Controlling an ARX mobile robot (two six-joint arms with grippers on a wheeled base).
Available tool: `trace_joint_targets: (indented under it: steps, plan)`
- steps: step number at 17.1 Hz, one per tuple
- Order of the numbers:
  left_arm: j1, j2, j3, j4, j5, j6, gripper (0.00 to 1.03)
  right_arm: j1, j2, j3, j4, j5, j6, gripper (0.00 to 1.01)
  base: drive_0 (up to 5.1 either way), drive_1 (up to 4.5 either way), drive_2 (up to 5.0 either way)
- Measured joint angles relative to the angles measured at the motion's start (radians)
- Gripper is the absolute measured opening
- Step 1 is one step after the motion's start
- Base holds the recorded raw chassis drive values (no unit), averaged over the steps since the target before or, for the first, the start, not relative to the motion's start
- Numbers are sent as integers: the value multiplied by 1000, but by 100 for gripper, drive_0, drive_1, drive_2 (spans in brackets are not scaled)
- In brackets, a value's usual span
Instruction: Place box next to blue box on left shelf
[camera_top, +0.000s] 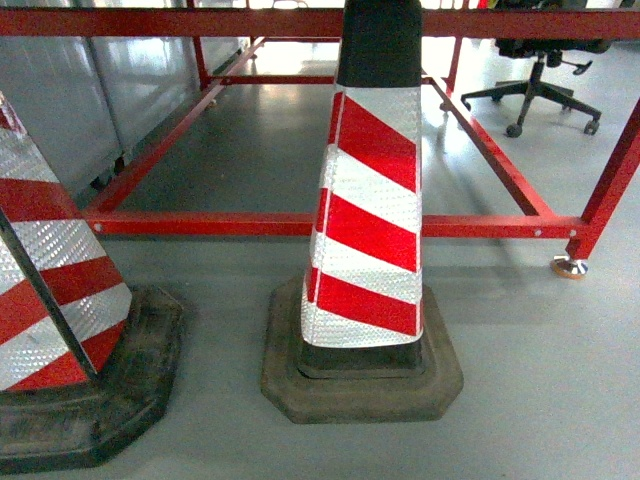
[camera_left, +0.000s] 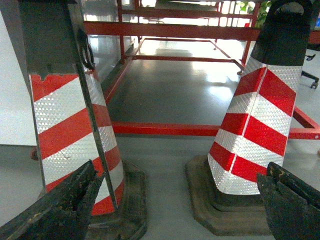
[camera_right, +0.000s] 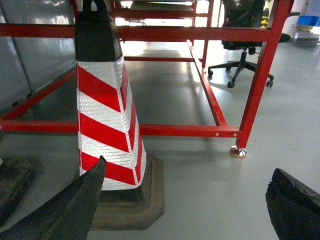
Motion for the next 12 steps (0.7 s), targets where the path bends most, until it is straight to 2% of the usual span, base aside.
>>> trace_joint_targets:
  steps: [12]
  plan:
    - [0, 0, 0, -4, 0, 0, 98, 0, 0, 0, -2, 0, 0, 98, 0, 0, 0]
